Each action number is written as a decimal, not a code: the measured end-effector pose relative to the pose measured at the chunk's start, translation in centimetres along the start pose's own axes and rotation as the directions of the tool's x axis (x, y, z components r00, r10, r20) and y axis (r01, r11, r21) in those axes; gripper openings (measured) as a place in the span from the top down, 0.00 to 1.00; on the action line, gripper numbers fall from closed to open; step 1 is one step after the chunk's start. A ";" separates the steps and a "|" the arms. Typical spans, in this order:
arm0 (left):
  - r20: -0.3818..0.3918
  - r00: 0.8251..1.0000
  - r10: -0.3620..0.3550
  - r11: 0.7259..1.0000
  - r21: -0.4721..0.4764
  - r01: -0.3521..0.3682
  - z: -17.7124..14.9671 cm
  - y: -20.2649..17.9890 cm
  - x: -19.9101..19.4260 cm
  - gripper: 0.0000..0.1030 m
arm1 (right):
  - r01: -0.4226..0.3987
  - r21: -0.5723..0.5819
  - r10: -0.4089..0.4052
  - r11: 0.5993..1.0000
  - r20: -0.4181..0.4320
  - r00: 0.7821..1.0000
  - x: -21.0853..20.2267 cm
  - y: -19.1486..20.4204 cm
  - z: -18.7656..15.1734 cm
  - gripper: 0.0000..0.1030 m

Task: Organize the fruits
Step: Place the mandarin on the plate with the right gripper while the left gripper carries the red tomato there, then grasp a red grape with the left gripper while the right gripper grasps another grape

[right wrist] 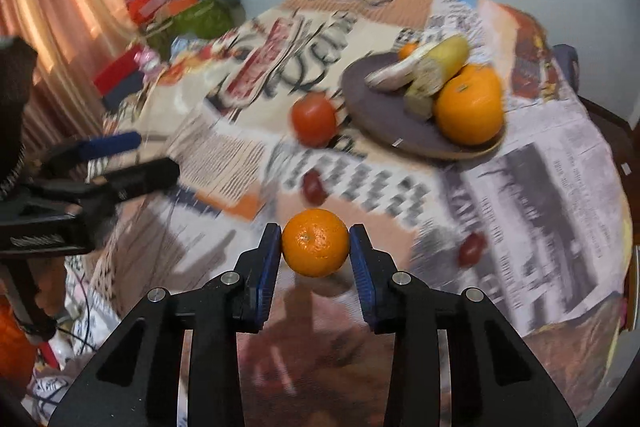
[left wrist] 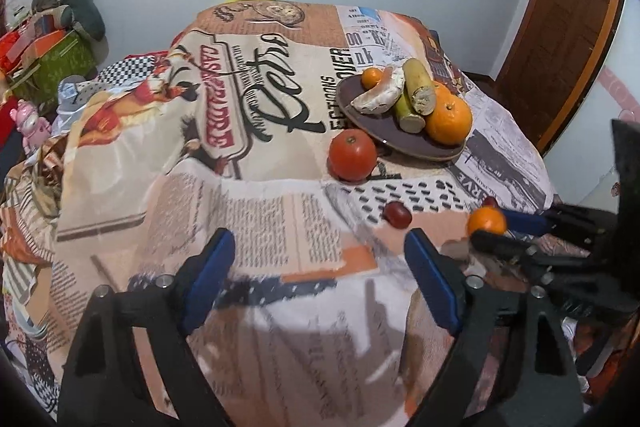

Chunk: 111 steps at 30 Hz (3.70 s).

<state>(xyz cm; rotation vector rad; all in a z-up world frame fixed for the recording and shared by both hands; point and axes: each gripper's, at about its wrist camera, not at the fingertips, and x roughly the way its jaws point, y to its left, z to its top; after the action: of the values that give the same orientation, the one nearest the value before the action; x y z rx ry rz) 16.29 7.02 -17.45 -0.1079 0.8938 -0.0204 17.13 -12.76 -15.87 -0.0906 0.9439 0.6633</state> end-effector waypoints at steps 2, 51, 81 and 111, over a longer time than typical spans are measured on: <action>-0.003 1.000 0.000 1.000 0.010 0.000 0.8 -0.4 1.0 0.21 | 0.018 0.014 -0.018 1.000 0.024 1.000 -0.5 -1.2 0.7 0.69; 0.016 0.997 -0.074 0.992 0.107 0.072 8.4 -3.3 8.2 0.55 | 0.036 0.048 -0.039 0.998 0.071 0.997 3.5 -7.3 5.9 0.69; -0.011 0.996 -0.087 0.992 0.096 0.087 9.6 -4.2 9.8 0.53 | 0.025 0.036 -0.027 0.999 0.042 0.999 4.9 -6.9 5.6 0.61; -0.111 0.993 -0.049 0.994 0.092 0.060 1.4 -5.1 5.3 0.50 | 0.136 0.080 -0.138 0.987 0.014 0.990 -2.1 -8.4 0.4 0.61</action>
<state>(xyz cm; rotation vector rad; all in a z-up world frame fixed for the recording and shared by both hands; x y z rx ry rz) 20.86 1.70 -20.14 -0.0425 0.9971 -0.1208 21.26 -20.34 -15.77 -0.0778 0.9349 0.4983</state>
